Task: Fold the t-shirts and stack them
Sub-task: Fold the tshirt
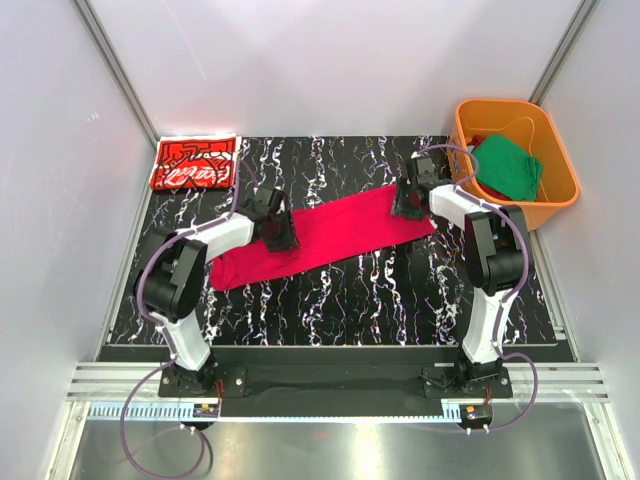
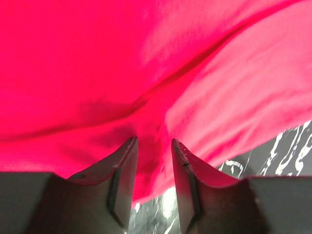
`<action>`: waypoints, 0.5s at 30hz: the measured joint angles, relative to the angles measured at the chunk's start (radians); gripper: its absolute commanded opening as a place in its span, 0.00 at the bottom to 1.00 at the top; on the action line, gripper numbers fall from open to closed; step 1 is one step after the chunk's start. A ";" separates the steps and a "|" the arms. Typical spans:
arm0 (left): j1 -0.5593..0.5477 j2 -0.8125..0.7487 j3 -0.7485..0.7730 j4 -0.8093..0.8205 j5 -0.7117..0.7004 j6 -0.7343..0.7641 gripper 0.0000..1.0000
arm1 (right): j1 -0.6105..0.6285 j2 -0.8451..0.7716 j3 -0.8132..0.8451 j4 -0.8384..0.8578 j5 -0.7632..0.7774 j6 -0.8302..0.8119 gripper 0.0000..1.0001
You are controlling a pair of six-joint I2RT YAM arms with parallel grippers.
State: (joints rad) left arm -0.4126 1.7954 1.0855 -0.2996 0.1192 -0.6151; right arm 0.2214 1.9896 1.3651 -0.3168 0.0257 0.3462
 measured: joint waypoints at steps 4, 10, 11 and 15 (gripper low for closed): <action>-0.002 -0.075 0.000 -0.071 -0.037 0.022 0.57 | 0.001 0.002 -0.010 -0.032 0.009 0.011 0.52; 0.007 -0.218 -0.003 -0.134 -0.087 0.033 0.60 | 0.001 -0.008 -0.056 -0.005 0.016 0.047 0.54; 0.011 -0.243 -0.011 -0.134 -0.095 0.032 0.59 | 0.001 -0.012 -0.064 0.003 0.017 0.055 0.54; 0.056 -0.323 -0.088 -0.150 -0.108 0.014 0.58 | 0.001 -0.035 -0.101 0.032 0.018 0.073 0.55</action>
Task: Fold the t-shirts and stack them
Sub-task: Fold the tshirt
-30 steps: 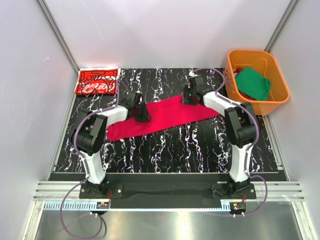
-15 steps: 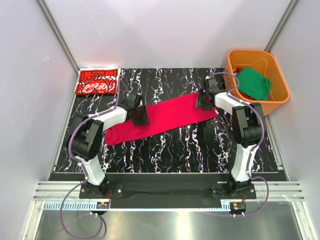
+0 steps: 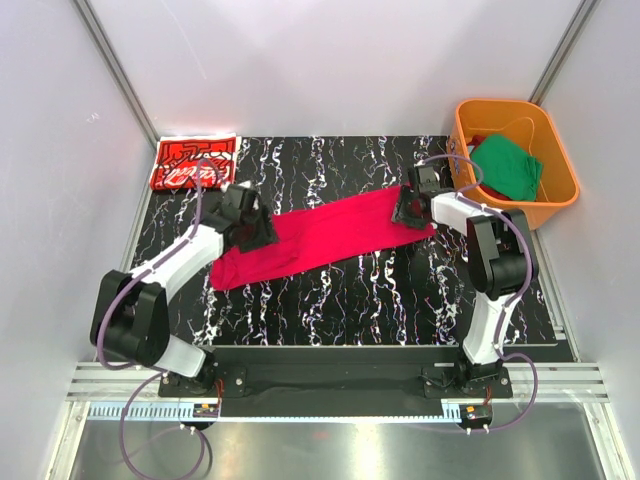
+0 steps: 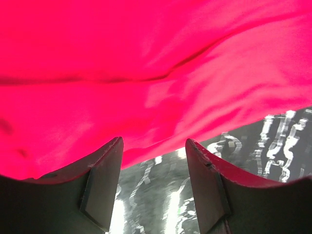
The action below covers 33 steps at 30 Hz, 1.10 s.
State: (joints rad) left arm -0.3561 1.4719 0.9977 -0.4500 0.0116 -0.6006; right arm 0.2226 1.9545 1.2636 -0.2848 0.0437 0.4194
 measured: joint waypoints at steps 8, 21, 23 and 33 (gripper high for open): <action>0.100 -0.106 -0.140 -0.101 -0.080 -0.063 0.57 | 0.000 -0.069 -0.079 -0.029 -0.001 0.009 0.57; 0.280 0.021 -0.197 -0.091 -0.080 -0.132 0.37 | -0.003 -0.075 -0.077 -0.053 -0.014 0.029 0.60; 0.294 0.096 -0.130 -0.113 -0.072 -0.125 0.34 | -0.004 -0.052 -0.040 -0.082 -0.021 0.031 0.61; 0.316 0.047 -0.107 -0.077 -0.072 -0.119 0.45 | -0.007 -0.021 0.051 -0.158 -0.027 0.029 0.62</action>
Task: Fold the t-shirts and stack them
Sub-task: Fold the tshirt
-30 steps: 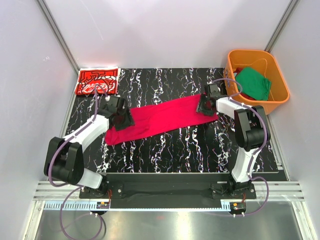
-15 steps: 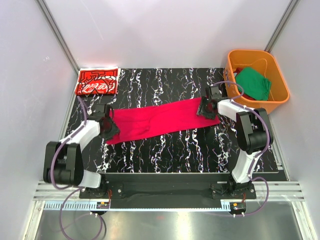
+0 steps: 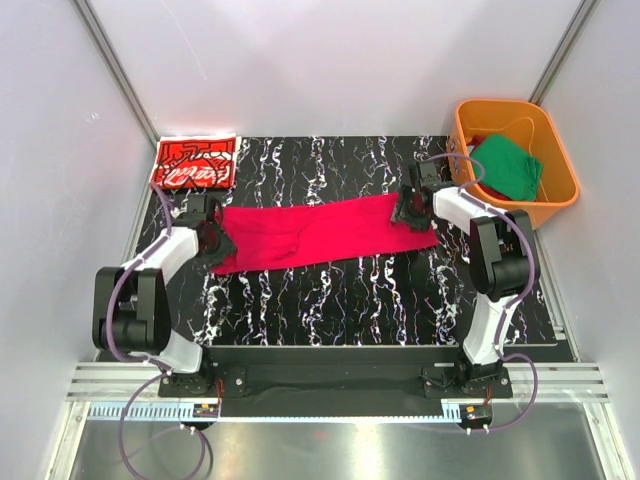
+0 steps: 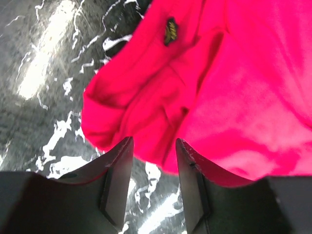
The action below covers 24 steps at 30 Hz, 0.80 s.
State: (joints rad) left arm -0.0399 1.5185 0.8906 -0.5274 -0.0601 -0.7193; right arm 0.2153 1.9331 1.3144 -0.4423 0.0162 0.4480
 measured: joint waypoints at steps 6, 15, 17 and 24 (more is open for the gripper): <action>0.000 -0.114 -0.060 0.023 0.036 -0.013 0.43 | -0.003 -0.009 0.006 -0.018 -0.001 -0.003 0.63; -0.001 -0.093 -0.122 0.098 0.146 -0.023 0.40 | -0.024 -0.032 0.006 -0.020 -0.001 -0.008 0.63; -0.001 -0.088 -0.129 0.118 0.163 -0.024 0.40 | -0.027 -0.037 0.006 -0.020 -0.001 -0.009 0.63; -0.002 -0.059 -0.132 0.138 0.180 -0.030 0.29 | -0.032 -0.042 0.006 -0.019 -0.002 -0.010 0.63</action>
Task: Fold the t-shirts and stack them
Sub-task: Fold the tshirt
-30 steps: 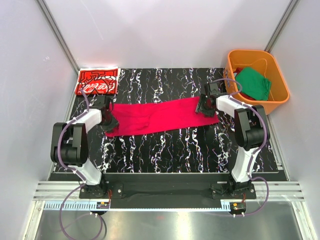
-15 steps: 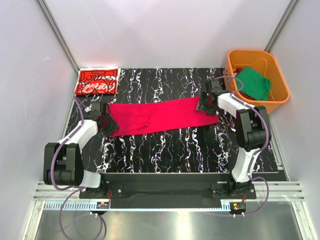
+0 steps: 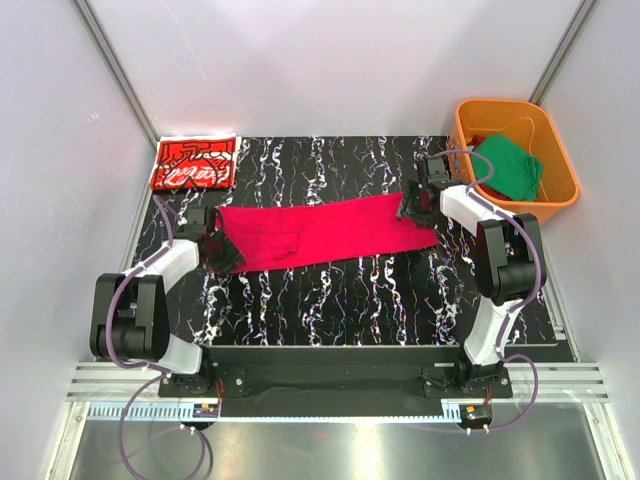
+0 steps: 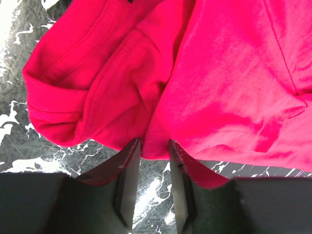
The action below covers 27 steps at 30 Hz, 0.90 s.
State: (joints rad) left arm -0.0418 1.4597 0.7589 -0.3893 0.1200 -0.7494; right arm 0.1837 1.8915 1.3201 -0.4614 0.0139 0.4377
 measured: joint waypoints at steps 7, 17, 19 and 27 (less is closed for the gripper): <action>-0.001 0.000 0.000 0.003 0.002 -0.005 0.17 | -0.001 0.000 0.000 0.000 0.000 0.000 0.63; -0.010 -0.038 0.000 -0.003 0.000 -0.005 0.00 | -0.037 0.036 0.052 0.002 0.016 0.061 0.64; -0.019 -0.052 0.000 -0.012 -0.005 0.000 0.00 | -0.045 0.064 0.092 0.002 0.040 0.082 0.64; -0.050 -0.118 0.038 -0.050 -0.018 0.020 0.00 | -0.053 0.184 0.255 -0.029 0.161 0.137 0.50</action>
State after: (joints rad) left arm -0.0921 1.3418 0.7967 -0.4393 0.1024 -0.7296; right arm 0.1307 2.0758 1.5753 -0.4908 0.1745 0.5743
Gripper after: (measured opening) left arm 0.024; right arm 0.536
